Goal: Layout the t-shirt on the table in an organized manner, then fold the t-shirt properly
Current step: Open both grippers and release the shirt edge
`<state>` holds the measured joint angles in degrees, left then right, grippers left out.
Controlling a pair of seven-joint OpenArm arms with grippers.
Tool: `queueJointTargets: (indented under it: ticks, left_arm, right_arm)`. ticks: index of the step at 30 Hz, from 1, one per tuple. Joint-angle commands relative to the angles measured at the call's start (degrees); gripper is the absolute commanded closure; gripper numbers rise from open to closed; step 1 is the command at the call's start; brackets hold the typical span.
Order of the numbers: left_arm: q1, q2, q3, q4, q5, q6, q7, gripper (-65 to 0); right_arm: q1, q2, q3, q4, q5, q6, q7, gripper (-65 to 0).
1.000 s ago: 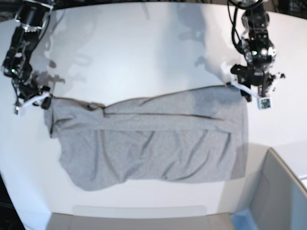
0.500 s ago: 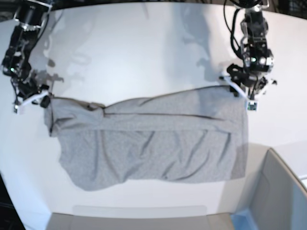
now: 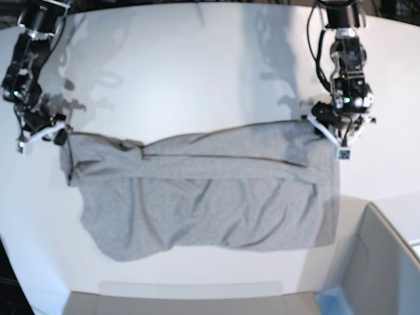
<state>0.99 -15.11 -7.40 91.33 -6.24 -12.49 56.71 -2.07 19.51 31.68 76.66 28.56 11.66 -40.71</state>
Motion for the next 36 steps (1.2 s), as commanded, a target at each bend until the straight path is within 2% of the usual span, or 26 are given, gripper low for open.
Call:
queueJointTargets:
  ticks: [1,4,6,7,8,13,16,20,27,34,35,36]
  left_arm:
    - [-0.42,-0.49,-0.03,0.85,0.22,-0.12,0.04,-25.3]
    - [-0.42,-0.49,-0.03,0.85,0.22,-0.12,0.04,-17.1]
    - [-0.42,-0.49,-0.38,0.85,0.22,-0.12,0.04,-8.3]
    - [-0.42,-0.4,-0.56,0.85,0.22,-0.12,0.04,-4.0]
    - [-0.25,-0.4,-0.56,0.85,0.22,-0.12,0.04,0.0]
    - [-0.07,-0.49,-1.08,1.11,0.48,-0.12,0.13,0.0]
    - [0.1,-0.49,-5.48,3.4,0.31,-0.12,0.13,0.0]
    - [1.34,-0.49,-7.15,4.98,0.31,-0.12,0.13,0.0]
    - [4.15,-0.49,-6.89,5.33,0.22,-0.21,0.13,0.0]
    - [4.15,-0.49,-6.89,5.33,0.22,-0.21,0.13,0.0]
    - [4.15,-0.49,-6.89,5.33,0.22,-0.21,0.13,0.0]
    - [4.15,-0.49,-6.89,5.33,0.22,-0.21,0.13,0.0]
  right_arm:
    - [0.7,1.46,0.19,1.1,0.59,0.34,1.02,-21.4]
    - [1.05,2.78,-2.54,0.66,0.59,0.34,0.93,-11.6]
    - [1.05,3.13,-3.51,0.66,0.59,0.25,1.02,-2.7]
    - [1.14,3.22,-3.33,0.66,0.59,0.25,1.02,0.0]
    - [1.23,3.22,-3.33,0.66,0.59,0.25,1.02,0.0]
    - [1.32,5.24,-3.15,0.66,0.5,-0.1,1.02,0.0]
    - [1.32,6.56,-2.45,0.83,0.5,-0.19,1.02,0.0]
    - [1.05,6.73,0.19,0.83,0.5,-0.01,0.93,0.0]
    - [-0.79,6.65,0.01,1.53,0.85,0.16,0.93,0.0]
    - [-5.19,3.13,-3.77,13.67,1.11,0.25,0.66,0.0]
    - [-5.89,2.08,-4.03,15.86,1.82,0.25,0.66,-1.3]
    - [-6.51,1.37,-4.03,18.06,2.96,0.25,0.58,-6.2]
